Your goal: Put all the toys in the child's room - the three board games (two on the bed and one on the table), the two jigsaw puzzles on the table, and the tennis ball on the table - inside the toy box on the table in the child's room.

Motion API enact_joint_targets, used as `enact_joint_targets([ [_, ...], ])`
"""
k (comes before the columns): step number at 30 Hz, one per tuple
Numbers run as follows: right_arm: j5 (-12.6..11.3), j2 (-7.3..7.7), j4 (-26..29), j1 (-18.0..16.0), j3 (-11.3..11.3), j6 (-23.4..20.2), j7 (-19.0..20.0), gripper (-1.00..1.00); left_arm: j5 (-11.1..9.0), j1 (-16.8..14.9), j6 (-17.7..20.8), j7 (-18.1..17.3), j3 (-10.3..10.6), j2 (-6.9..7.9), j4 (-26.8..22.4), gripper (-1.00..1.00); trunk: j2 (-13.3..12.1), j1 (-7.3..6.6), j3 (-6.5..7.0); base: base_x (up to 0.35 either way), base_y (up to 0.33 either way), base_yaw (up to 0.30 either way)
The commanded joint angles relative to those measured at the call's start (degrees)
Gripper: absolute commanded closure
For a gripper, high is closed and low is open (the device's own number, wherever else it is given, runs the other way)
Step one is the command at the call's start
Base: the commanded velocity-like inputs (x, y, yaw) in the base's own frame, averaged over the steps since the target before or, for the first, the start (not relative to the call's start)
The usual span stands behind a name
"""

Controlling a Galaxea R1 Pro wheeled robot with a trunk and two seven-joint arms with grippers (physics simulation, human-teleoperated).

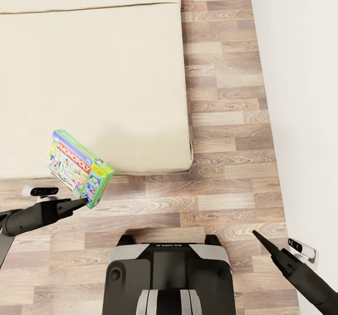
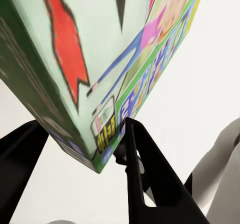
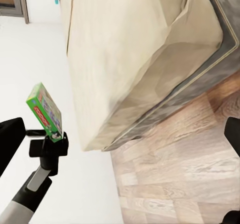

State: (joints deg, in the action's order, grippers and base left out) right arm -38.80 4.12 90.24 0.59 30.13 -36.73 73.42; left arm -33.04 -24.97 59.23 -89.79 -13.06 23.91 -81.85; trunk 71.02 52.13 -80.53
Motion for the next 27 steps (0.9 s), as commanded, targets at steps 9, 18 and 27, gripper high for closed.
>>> enact_joint_targets([
  [9,-0.31,0.01,0.02,0.03,-0.86,-0.37,-0.10,-1.00,0.07,1.62,0.70,-0.21,-1.44,2.00,0.16,1.00,-2.78,-1.53,2.04,-0.001,0.000,0.000],
  [18,-0.29,0.01,0.02,0.03,-1.39,-0.30,-0.05,-1.00,0.74,2.54,0.36,-0.21,-1.55,5.69,4.25,1.00,-6.39,-3.50,4.50,0.000,0.000,0.000],
  [27,-0.24,0.03,0.02,0.03,-1.47,-0.27,0.04,-1.00,0.96,2.88,-0.29,-0.21,-1.30,7.21,8.02,1.00,-10.00,-5.48,6.72,0.000,0.000,0.000],
])
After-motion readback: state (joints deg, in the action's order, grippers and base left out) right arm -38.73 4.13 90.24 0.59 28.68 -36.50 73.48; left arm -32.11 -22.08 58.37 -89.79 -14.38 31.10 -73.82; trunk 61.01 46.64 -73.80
